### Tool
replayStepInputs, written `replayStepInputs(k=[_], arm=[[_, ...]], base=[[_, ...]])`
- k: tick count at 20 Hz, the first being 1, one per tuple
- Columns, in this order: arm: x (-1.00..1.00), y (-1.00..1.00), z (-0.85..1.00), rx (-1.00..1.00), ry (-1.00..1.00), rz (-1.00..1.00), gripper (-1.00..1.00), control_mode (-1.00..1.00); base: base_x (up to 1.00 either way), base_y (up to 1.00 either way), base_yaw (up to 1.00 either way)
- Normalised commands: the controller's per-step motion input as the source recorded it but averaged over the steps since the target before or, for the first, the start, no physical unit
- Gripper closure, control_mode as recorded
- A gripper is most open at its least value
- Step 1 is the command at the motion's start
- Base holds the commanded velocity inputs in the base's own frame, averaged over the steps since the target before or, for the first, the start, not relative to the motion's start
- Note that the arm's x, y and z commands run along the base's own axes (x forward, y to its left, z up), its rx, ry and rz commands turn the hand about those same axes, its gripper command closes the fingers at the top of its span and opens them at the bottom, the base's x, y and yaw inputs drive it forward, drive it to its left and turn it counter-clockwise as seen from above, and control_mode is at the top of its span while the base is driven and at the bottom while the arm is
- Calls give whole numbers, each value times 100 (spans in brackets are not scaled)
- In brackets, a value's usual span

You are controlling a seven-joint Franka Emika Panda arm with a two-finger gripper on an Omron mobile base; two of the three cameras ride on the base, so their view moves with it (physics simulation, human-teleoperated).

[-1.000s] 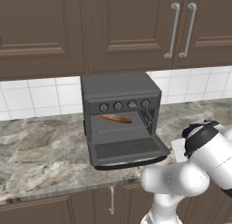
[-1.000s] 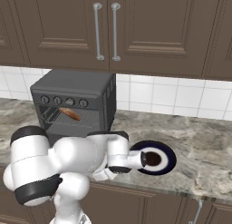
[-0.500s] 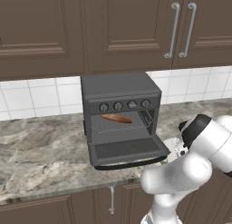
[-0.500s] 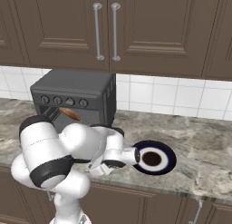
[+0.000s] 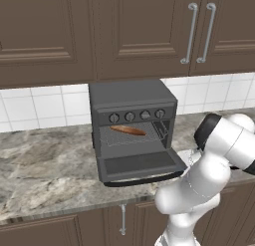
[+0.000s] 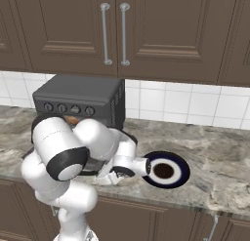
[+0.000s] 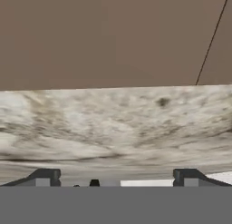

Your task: Pull the toaster oven rack outwards. Pick up the baguette from the plate and place it on the toaster oven rack. Close the toaster oven door fully and set the temperature to the lowest setting.

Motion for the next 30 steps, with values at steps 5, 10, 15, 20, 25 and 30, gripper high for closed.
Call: replayStepInputs(k=[5,10,15,20,25,30], arm=[[1,0,23,11,0,-4,-100,-100],[0,25,45,5,0,-12,-100,-100],[-9,84,44,-1,-1,-19,-100,-100],[-14,100,49,-10,0,-27,-100,-100],[-4,100,76,-12,0,-32,-100,-100],[0,100,73,-14,0,-31,-100,-100]], base=[[0,0,0],[0,0,0],[0,0,0],[0,0,0],[0,0,0],[0,0,0]])
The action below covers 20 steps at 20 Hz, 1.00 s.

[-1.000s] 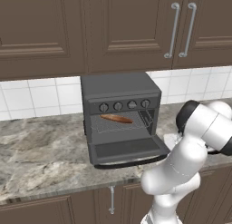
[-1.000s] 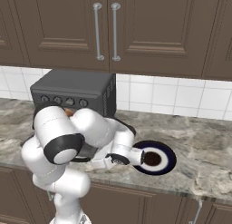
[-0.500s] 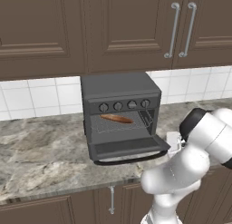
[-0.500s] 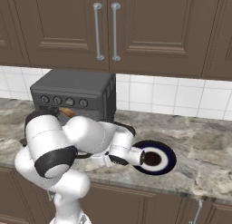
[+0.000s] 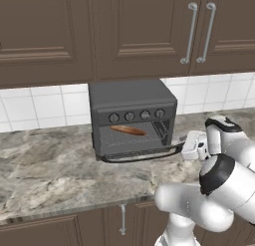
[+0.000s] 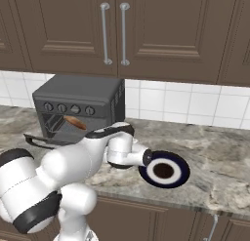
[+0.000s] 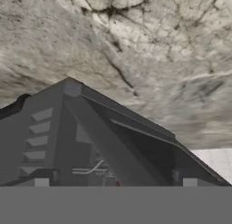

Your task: Pull the toaster oven rack outwards. Pick up the baguette from the plate and place it on the toaster oven rack. Close the toaster oven door fully and set the temperature to the lowest setting.

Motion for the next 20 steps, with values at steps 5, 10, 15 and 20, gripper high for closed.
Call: replayStepInputs(k=[5,10,15,20], arm=[[0,100,36,-19,0,-30,-100,-100],[5,100,24,-20,0,-27,-100,-100],[33,100,30,-18,0,-22,-100,-100],[55,100,20,-11,-1,-22,-100,-100]], base=[[0,0,0],[0,0,0],[0,0,0],[0,0,0]])
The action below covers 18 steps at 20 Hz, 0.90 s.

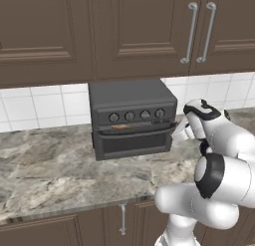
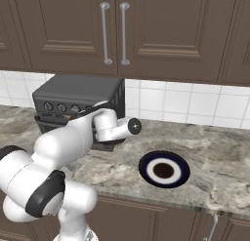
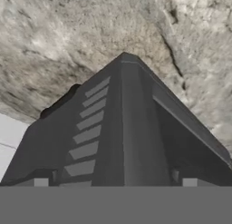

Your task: Pull the toaster oven rack outwards. Pick up the baguette from the plate and place it on the toaster oven rack. Close the toaster oven door fully and set the temperature to the lowest setting.

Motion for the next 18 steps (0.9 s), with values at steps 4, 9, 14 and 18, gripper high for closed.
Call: replayStepInputs(k=[4,9,14,18], arm=[[49,100,2,-5,-7,-25,-100,-100],[42,100,0,0,-11,-26,-100,-100],[46,97,8,0,-17,-26,-100,-100],[43,68,24,0,-15,-25,-100,-100]], base=[[0,0,0],[0,0,0],[0,0,0],[0,0,0]])
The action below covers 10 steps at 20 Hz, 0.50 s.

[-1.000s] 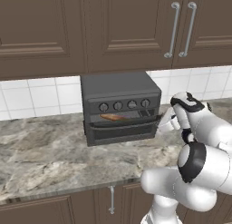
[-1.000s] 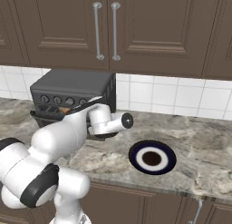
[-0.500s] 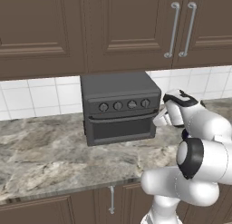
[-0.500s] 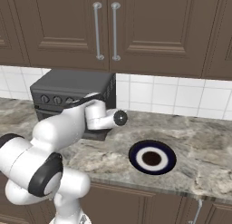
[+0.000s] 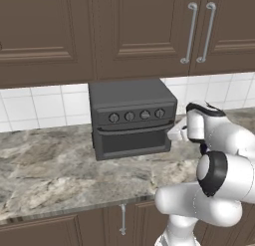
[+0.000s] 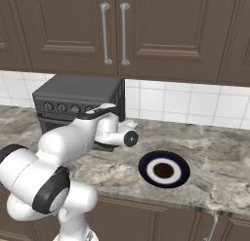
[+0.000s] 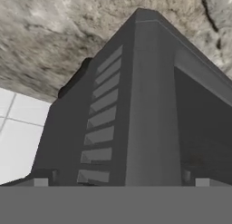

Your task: Pull the toaster oven rack outwards. Pick up the baguette from the plate and place it on the toaster oven rack. Close the toaster oven door fully and set the temperature to the lowest setting.

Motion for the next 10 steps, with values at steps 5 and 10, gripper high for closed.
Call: replayStepInputs(k=[5,10], arm=[[32,28,54,0,-3,-28,-100,-100],[36,1,85,0,0,-25,-100,-100]], base=[[0,0,0],[0,0,0]])
